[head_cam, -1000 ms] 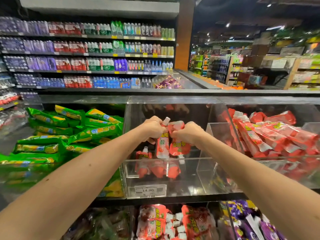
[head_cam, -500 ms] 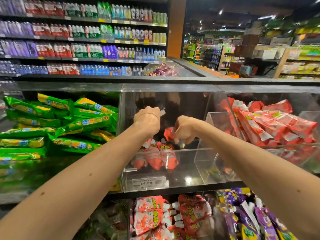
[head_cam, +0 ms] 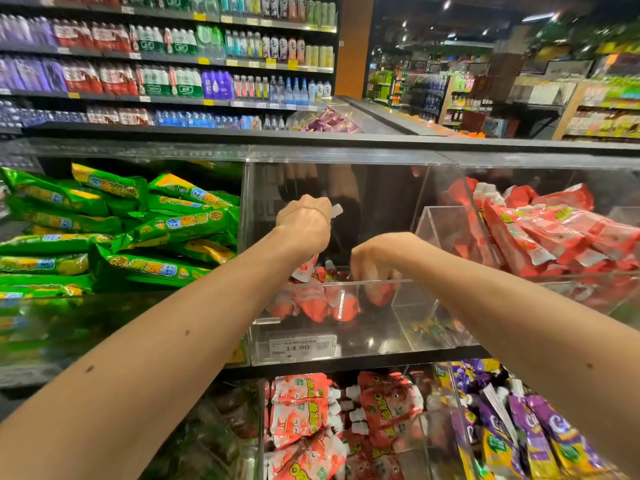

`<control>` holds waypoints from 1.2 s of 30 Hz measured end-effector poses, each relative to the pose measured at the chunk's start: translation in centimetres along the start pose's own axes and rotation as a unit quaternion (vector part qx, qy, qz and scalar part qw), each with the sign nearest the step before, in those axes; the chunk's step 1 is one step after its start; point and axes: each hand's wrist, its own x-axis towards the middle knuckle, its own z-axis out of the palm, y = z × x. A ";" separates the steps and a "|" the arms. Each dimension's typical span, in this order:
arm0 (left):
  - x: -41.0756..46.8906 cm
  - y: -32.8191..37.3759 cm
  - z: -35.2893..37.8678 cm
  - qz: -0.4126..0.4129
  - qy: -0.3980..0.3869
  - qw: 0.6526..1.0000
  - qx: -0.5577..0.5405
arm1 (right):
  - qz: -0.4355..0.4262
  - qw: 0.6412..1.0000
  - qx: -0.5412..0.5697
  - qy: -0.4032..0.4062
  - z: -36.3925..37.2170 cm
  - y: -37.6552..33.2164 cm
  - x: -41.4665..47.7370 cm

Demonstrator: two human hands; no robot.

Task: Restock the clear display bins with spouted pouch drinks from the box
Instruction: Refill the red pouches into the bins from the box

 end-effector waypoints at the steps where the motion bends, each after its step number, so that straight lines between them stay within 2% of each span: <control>1: 0.0 0.0 0.0 0.001 -0.001 1.000 0.000 | -0.012 1.000 -0.014 0.014 0.1 -0.1 0.0; 4: -0.2 0.0 -0.2 0.010 -0.001 1.000 -0.002 | -0.045 0.999 -0.011 -0.024 -0.1 -0.4 0.1; 6: -0.5 0.0 -0.3 0.016 -0.004 1.000 -0.002 | -0.049 0.998 0.038 -0.032 -0.2 -0.3 0.2; 8: -0.6 0.0 -0.2 0.020 -0.003 1.000 -0.006 | -0.035 0.995 0.089 -0.012 0.0 -0.2 0.3; 12: -0.7 -0.1 -0.5 0.031 0.009 0.998 -0.052 | -0.047 0.992 0.117 0.028 0.2 -0.4 0.1; 14: -0.5 -0.3 -0.4 0.048 0.025 0.993 -0.105 | -0.085 0.961 0.245 0.100 -0.2 -0.3 0.1; 17: -0.1 -0.5 -0.1 0.061 0.039 0.972 -0.226 | -0.104 0.885 0.396 0.223 -1.5 -0.1 -0.7; 19: 0.2 -0.5 0.1 0.061 0.029 0.954 -0.293 | -0.074 0.897 0.328 0.287 -1.8 0.1 -1.2; 22: 0.5 -0.4 0.3 0.070 -0.018 0.946 -0.316 | -0.039 0.926 0.106 0.361 -1.6 0.6 -2.1; 24: 0.5 -0.3 0.5 0.072 -0.068 0.946 -0.307 | -0.018 0.934 0.022 0.357 -1.7 0.7 -2.8; 26: 0.6 0.1 0.4 0.093 -0.055 0.961 -0.254 | -0.002 0.945 -0.029 0.325 -1.9 0.6 -3.5; 28: 1.0 0.8 0.2 0.108 -0.011 0.974 -0.199 | 0.000 0.955 -0.052 0.292 -2.6 0.6 -3.7; 31: 1.7 2.4 0.0 0.114 0.014 0.983 -0.144 | 0.011 0.961 -0.058 0.271 -4.1 1.3 -3.4; 36: 3.2 4.1 1.1 0.128 0.036 0.987 -0.093 | 0.046 0.960 -0.001 0.277 -5.6 2.4 -3.0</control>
